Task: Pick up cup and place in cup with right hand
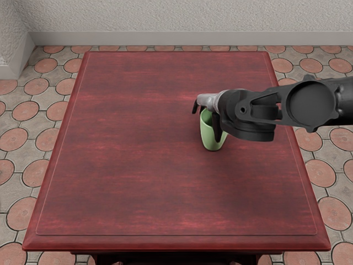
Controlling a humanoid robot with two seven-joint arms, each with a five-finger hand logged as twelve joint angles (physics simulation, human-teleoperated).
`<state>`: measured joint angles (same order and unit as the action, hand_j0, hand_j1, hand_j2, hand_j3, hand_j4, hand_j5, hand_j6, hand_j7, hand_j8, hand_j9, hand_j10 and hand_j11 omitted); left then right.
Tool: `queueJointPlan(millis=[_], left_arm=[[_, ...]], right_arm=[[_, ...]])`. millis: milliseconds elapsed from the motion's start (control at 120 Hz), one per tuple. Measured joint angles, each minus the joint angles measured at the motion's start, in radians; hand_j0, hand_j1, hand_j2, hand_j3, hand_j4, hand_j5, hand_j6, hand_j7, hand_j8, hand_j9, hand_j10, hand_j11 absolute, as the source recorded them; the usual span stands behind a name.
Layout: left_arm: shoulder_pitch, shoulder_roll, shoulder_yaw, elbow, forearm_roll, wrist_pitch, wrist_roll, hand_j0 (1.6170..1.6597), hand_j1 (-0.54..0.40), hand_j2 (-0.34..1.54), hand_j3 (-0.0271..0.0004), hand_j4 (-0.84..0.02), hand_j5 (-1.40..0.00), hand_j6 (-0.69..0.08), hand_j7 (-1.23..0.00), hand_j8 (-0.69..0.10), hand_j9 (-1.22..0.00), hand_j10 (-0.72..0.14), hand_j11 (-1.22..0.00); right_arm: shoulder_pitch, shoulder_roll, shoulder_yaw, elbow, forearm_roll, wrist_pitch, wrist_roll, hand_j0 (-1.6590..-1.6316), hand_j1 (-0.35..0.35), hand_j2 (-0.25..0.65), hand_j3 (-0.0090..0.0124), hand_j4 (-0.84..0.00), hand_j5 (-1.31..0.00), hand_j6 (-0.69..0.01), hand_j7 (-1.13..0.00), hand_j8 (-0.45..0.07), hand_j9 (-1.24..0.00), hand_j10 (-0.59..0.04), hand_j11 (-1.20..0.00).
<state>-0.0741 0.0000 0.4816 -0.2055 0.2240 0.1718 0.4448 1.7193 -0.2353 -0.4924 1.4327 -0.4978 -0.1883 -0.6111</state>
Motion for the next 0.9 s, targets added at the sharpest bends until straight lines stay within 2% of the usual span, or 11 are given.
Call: queueJointPlan(millis=[67, 333, 375, 442, 450, 500, 608, 900], left_arm=[[0.000, 0.000, 0.000, 0.000, 0.000, 0.000, 0.000, 1.6581, 0.349, 0.00, 0.0000, 0.000, 0.00, 0.000, 0.00, 0.000, 0.00, 0.000, 0.00], [0.000, 0.000, 0.000, 0.000, 0.000, 0.000, 0.000, 1.6581, 0.349, 0.00, 0.0000, 0.000, 0.00, 0.000, 0.00, 0.000, 0.00, 0.000, 0.00], [0.000, 0.000, 0.000, 0.000, 0.000, 0.000, 0.000, 1.6581, 0.349, 0.00, 0.0000, 0.000, 0.00, 0.000, 0.00, 0.000, 0.00, 0.000, 0.00], [-0.001, 0.000, 0.000, 0.000, 0.000, 0.000, 0.000, 1.6581, 0.349, 0.00, 0.0000, 0.000, 0.00, 0.000, 0.00, 0.000, 0.00, 0.000, 0.00], [0.000, 0.000, 0.000, 0.000, 0.000, 0.000, 0.000, 1.6581, 0.349, 0.00, 0.0000, 0.000, 0.00, 0.000, 0.00, 0.000, 0.00, 0.000, 0.00], [0.000, 0.000, 0.000, 0.000, 0.000, 0.000, 0.000, 1.6581, 0.349, 0.00, 0.0000, 0.000, 0.00, 0.000, 0.00, 0.000, 0.00, 0.000, 0.00], [0.000, 0.000, 0.000, 0.000, 0.000, 0.000, 0.000, 1.6581, 0.349, 0.00, 0.0000, 0.000, 0.00, 0.000, 0.00, 0.000, 0.00, 0.000, 0.00], [0.000, 0.000, 0.000, 0.000, 0.000, 0.000, 0.000, 1.6581, 0.349, 0.00, 0.0000, 0.000, 0.00, 0.000, 0.00, 0.000, 0.00, 0.000, 0.00]], right_arm=[[0.000, 0.000, 0.001, 0.001, -0.001, -0.001, 0.000, -1.6577, 0.049, -0.037, 0.0000, -0.299, -0.40, -0.302, -0.39, -0.257, -0.40, -0.298, -0.40], [0.000, -0.007, 0.015, 0.004, -0.016, -0.001, 0.000, -1.6552, 0.008, -0.127, 0.0000, -0.370, -0.48, -0.371, -0.48, -0.314, -0.49, -0.366, -0.49], [0.000, -0.008, 0.016, 0.004, -0.017, -0.001, 0.000, -1.6551, 0.017, -0.114, 0.0000, -0.382, -0.50, -0.381, -0.50, -0.317, -0.50, -0.375, -0.50], [0.001, -0.008, 0.017, 0.005, -0.018, 0.000, 0.001, -1.6536, -0.003, -0.175, 0.0000, -0.399, -0.52, -0.399, -0.52, -0.315, -0.53, -0.369, -0.53], [0.001, -0.009, 0.018, 0.005, -0.018, 0.000, 0.000, -1.6540, 0.008, -0.139, 0.0000, -0.402, -0.52, -0.402, -0.52, -0.319, -0.53, -0.370, -0.53], [0.002, -0.009, 0.022, 0.005, -0.019, 0.002, 0.000, -1.6543, 0.023, -0.094, 0.0000, -0.414, -0.54, -0.414, -0.54, -0.315, -0.55, -0.353, -0.55], [0.012, -0.010, 0.035, 0.003, -0.019, 0.009, 0.000, -1.6534, 0.020, -0.137, -0.0002, -0.430, -0.57, -0.426, -0.56, -0.295, -0.57, -0.332, -0.58], [0.053, -0.030, 0.081, -0.016, -0.018, 0.056, 0.000, -1.6526, 0.027, -0.143, -0.0001, -0.446, -0.60, -0.402, -0.59, -0.271, -0.60, -0.312, -0.60]])
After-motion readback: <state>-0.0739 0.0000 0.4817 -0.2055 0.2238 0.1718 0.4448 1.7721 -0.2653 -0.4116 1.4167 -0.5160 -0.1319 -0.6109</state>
